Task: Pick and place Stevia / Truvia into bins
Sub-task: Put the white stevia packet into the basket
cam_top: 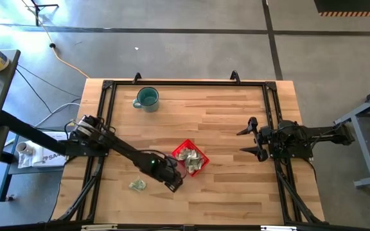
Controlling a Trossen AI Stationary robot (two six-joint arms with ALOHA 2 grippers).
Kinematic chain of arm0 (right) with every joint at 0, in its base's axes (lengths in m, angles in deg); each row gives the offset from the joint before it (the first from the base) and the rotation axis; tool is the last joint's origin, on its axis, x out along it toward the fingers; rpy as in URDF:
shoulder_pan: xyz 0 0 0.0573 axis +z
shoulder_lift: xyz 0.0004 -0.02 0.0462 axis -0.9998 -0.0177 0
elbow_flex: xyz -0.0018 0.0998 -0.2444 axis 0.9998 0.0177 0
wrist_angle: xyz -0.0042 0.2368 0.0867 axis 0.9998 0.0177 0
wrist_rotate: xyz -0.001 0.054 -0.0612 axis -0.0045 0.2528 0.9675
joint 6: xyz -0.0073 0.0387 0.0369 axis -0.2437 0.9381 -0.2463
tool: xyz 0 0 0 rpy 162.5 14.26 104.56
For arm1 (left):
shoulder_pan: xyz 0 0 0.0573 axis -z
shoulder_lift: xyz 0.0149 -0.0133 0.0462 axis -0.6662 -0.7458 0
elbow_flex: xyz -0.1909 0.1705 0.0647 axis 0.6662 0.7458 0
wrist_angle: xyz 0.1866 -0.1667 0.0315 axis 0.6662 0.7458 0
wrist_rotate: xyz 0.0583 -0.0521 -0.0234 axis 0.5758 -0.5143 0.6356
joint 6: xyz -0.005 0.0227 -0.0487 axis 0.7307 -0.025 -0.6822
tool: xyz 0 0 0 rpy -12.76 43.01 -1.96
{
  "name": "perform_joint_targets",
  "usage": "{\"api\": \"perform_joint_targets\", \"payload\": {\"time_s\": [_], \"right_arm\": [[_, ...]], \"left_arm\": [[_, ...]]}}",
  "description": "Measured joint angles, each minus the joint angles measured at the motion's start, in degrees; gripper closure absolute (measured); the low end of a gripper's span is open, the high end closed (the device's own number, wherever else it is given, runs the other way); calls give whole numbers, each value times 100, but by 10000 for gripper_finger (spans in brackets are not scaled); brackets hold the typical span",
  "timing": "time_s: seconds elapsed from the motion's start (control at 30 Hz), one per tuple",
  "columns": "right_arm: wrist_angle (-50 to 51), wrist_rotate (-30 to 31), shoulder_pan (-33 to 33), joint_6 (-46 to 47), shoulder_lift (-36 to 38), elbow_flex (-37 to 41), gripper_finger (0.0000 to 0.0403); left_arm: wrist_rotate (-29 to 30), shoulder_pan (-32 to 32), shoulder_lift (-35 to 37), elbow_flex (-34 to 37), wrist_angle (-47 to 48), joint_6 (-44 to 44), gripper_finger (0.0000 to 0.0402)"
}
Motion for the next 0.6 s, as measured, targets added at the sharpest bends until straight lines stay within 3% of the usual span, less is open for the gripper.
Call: {"api": "perform_joint_targets", "payload": {"time_s": [0.1, 0.27, 0.43, 0.6], "right_arm": [[0, 0, -1, -2, 0, 0, 91], [0, 0, -2, -2, -2, 0, 91], [0, 0, -1, -1, -2, 0, 91], [0, 0, 0, -2, -2, 0, 91]], "left_arm": [[244, 2, 9, -19, 442, 127, 259], [685, -194, 129, 8, 1484, 790, 377], [954, -478, 534, -16, 2544, 1100, 361], [1405, -587, 1507, -289, 1547, 1863, 381]]}}
